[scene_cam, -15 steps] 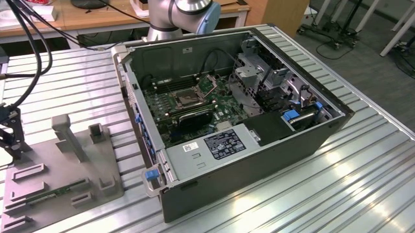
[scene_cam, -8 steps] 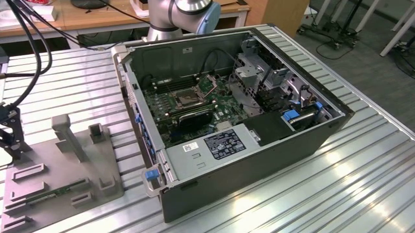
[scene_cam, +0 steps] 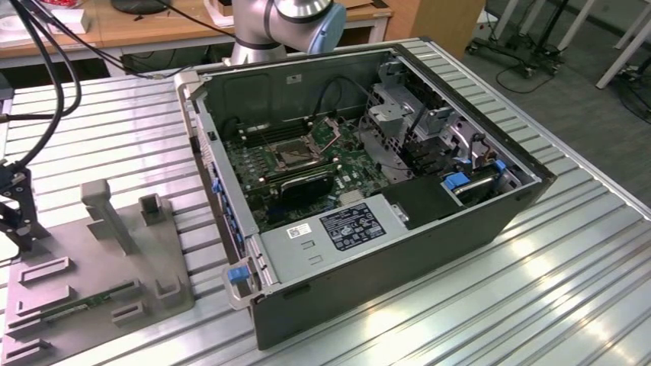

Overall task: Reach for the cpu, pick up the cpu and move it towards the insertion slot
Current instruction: 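Pick up the cpu and move it towards the insertion slot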

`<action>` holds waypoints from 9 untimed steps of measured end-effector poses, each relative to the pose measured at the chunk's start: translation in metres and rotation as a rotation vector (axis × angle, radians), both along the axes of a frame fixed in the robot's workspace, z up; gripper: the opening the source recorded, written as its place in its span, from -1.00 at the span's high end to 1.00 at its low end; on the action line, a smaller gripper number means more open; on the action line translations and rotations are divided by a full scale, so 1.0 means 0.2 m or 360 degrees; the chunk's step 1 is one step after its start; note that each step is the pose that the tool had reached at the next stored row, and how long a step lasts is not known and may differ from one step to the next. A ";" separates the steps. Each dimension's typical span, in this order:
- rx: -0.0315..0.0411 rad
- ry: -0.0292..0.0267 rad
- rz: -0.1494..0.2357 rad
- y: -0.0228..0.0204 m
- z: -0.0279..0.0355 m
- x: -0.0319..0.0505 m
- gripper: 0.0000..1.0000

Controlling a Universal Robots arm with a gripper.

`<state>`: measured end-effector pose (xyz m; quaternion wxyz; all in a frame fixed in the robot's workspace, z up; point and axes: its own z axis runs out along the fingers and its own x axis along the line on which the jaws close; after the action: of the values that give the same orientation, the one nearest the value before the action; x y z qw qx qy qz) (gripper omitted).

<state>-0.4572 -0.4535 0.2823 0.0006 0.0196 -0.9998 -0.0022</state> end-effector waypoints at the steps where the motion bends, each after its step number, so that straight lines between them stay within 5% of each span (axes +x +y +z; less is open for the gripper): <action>1: -0.0001 0.00000 0.0000 0.000 0.001 0.000 -0.09; 9: -0.0007 0.00003 0.0000 0.000 0.008 0.000 -0.09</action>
<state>-0.4573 -0.4535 0.2839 0.0007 0.0196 -0.9998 0.0001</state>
